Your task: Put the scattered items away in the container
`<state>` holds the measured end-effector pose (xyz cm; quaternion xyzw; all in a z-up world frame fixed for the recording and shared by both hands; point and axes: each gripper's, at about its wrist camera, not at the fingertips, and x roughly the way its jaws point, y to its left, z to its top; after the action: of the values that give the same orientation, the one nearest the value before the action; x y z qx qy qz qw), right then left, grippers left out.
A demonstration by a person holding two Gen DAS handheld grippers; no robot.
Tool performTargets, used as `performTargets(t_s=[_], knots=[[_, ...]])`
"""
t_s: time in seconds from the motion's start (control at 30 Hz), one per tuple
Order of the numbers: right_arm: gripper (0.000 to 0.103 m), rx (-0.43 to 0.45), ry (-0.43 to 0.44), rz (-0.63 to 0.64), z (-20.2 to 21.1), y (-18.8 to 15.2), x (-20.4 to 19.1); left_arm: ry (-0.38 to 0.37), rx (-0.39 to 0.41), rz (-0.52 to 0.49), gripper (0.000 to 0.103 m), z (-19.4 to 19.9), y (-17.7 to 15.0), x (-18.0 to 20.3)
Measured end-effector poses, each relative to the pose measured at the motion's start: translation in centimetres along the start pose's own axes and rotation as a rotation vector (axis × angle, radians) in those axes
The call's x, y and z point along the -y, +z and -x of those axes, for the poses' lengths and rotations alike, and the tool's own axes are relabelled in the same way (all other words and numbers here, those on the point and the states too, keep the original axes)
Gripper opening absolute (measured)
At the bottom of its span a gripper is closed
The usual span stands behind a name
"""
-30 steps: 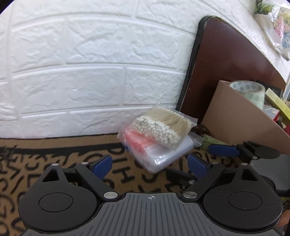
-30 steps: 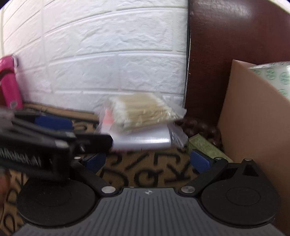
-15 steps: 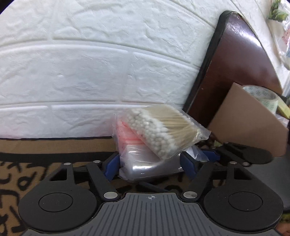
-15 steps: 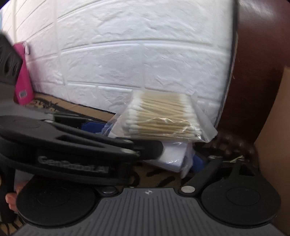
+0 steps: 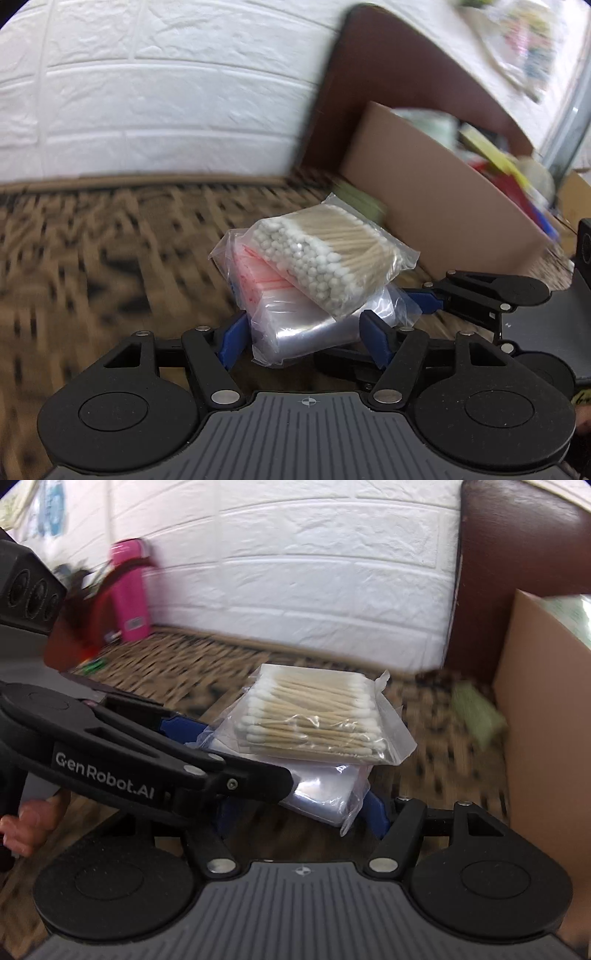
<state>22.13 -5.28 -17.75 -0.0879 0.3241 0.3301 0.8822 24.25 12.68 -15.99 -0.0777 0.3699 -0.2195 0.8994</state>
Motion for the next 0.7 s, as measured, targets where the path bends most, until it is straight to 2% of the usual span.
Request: performTargets(t_s=[0.23,0.37,0.47,0.6,0.7], knots=[[0.074,-0.050,0.006,-0.045,8.3,-7.0,-3.0,-0.033,-0.039,-0.047,0.079,4.9,-7.5,7.3],[0.073,-0.042,0.001,-0.065,11.4,-9.3,-3.9,-0.045,-0.048,-0.034,0.081,7.1,-10.0,9.6],[0.073,-0.025,-0.019,-0.059,13.3,-10.1,-4.1,-0.033,-0.041,-0.021,0.082,8.4,-10.6,10.3],[0.074,0.041,-0.066,-0.057,15.5,-9.9,-3.8,-0.004,0.011,-0.050,0.086,10.5,-10.1,11.1],[0.074,0.093,-0.080,-0.074,16.3,-9.3,-3.0,-0.032,0.028,-0.067,0.084,11.2,-9.2,11.8]])
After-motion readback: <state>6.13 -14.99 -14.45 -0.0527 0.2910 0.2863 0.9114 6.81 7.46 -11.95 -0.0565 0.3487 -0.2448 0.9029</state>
